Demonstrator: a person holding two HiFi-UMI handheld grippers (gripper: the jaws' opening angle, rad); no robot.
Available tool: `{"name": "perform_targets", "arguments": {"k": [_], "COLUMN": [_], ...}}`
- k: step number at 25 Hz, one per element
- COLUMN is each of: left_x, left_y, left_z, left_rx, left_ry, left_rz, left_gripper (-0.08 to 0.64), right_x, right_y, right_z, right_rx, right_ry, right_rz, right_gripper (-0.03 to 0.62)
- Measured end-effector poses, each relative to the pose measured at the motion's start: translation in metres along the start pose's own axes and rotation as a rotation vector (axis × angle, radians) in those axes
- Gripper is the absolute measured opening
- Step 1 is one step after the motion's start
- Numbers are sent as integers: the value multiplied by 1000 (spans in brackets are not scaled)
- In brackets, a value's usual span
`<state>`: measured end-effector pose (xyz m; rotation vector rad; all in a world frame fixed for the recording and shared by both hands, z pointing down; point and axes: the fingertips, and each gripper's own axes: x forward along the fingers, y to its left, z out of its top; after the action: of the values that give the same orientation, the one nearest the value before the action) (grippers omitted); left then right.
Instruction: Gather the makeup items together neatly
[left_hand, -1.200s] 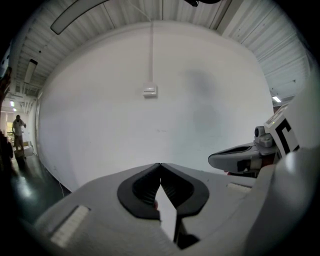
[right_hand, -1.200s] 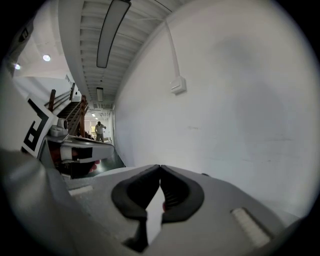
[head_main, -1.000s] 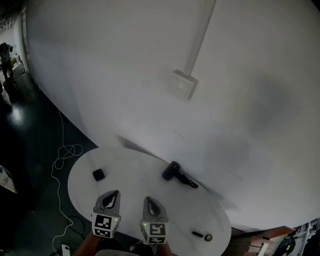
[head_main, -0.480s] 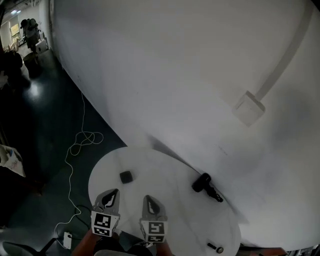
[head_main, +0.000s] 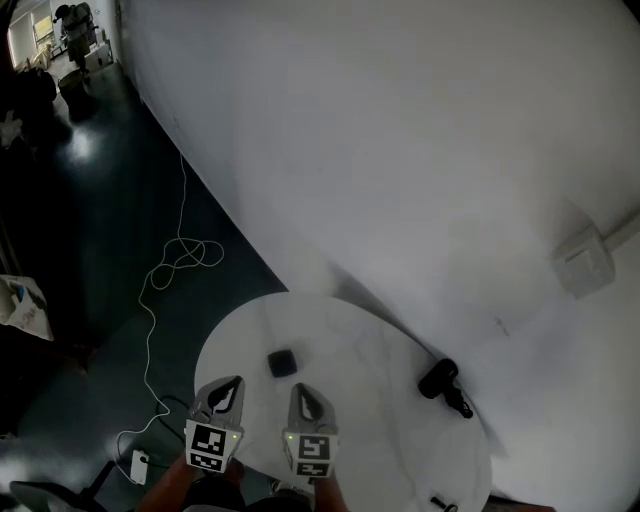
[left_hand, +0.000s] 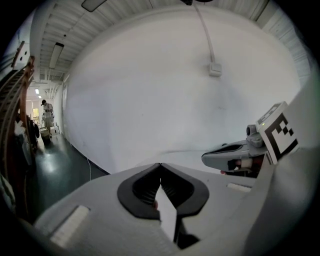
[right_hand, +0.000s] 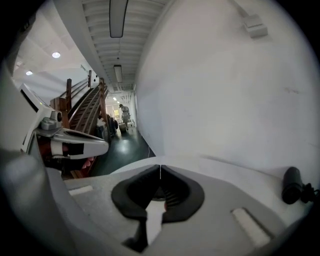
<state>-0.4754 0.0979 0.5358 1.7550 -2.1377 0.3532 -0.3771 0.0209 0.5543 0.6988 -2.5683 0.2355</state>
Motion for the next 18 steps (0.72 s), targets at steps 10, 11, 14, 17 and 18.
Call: {"name": "perform_targets", "arguments": {"k": [10, 11, 14, 17, 18], "left_x": [28, 30, 37, 42, 43], "left_y": [21, 22, 26, 30, 31], "left_z": [-36, -40, -48, -53, -55], "left_rx": [-41, -44, -51, -56, -58], "left_ry": [73, 79, 93, 105, 109], "left_rz": [-32, -34, -35, -33, -32], "left_gripper": [11, 11, 11, 11, 11], "right_x": [62, 67, 80, 89, 92], "right_y": [9, 9, 10, 10, 11], "right_z": [-40, -45, -56, -63, -66], "right_rx": [23, 25, 25, 21, 19], "right_ry": [141, 155, 190, 211, 220], "right_rz": [38, 43, 54, 58, 58], "right_gripper": [299, 301, 314, 327, 331]}}
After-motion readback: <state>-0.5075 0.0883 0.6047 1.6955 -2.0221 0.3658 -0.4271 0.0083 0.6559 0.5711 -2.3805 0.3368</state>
